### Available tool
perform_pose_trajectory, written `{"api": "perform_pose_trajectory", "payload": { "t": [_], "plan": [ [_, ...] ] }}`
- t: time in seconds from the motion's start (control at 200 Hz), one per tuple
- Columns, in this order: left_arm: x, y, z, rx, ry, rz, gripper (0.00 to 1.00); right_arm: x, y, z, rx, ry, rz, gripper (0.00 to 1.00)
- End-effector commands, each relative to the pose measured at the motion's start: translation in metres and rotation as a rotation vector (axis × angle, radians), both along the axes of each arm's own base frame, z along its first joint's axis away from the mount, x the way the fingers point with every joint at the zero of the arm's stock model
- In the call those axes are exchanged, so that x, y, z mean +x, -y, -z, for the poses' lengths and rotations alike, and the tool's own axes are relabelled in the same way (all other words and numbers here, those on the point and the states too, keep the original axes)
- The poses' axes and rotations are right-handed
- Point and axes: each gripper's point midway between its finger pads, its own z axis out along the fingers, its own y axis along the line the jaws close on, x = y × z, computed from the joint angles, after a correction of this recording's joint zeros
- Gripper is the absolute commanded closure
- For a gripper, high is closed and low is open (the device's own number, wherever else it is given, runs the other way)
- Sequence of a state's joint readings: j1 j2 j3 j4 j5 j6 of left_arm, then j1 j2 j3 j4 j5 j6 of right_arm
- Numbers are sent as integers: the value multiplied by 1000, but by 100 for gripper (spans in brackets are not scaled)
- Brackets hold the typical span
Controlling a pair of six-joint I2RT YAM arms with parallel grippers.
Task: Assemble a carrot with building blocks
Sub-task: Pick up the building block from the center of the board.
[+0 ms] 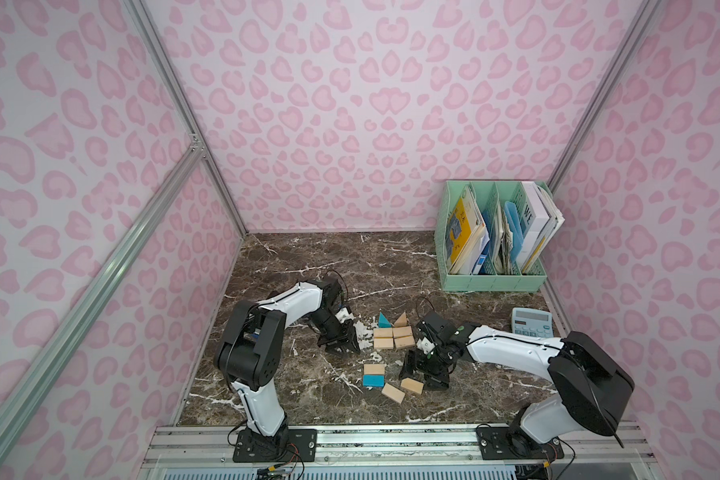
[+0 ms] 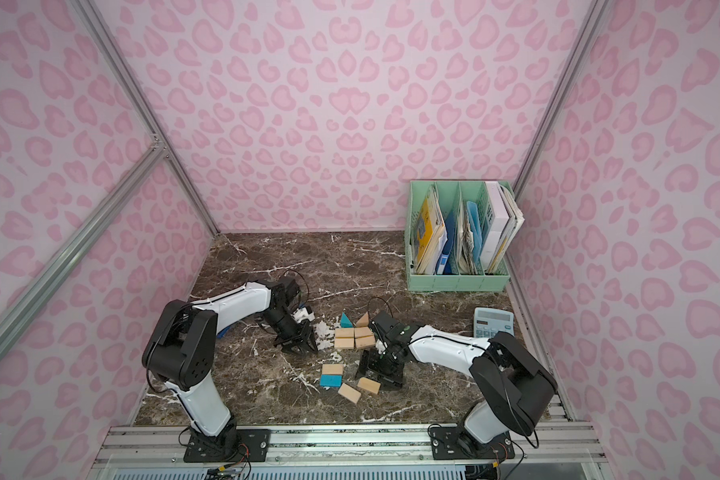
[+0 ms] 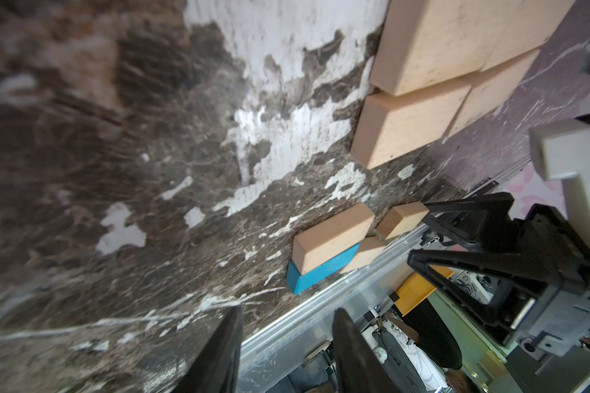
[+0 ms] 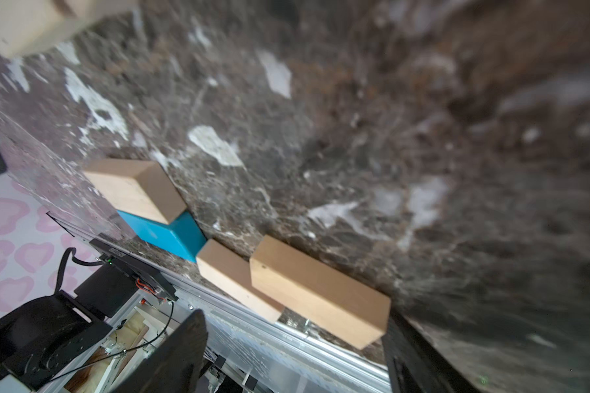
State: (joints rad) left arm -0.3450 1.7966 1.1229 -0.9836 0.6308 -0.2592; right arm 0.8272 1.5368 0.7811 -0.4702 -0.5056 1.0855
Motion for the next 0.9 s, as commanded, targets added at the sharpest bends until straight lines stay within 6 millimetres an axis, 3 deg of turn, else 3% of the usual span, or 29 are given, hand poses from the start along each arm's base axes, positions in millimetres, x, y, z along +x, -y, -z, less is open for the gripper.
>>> {"api": "perform_pose_trajectory", "payload": {
  "t": [0.0, 0.12, 0.265, 0.486, 0.741, 0.801, 0.896],
  "plan": [
    [-5, -3, 0, 8, -6, 5, 55, 12, -3, -3, -8, 52, -22, 19],
    [-6, -4, 2, 9, -5, 0, 55, 8, -2, -1, -44, 32, -62, 20],
    [-7, -4, 3, 9, -5, -4, 55, 2, 11, 5, -269, 55, -175, 20],
    [-6, -3, 4, 8, -10, -3, 55, 2, 4, 16, -404, 83, -269, 20],
    [-4, -3, 2, 14, -7, -1, 55, 4, 12, 20, -458, 93, -281, 33],
    [-4, -3, 2, 15, -7, -1, 55, 4, 13, 20, -460, 93, -281, 41],
    [-2, -2, 2, 13, -9, -4, 55, 7, 12, 18, -448, 104, -275, 43]
  ]
}}
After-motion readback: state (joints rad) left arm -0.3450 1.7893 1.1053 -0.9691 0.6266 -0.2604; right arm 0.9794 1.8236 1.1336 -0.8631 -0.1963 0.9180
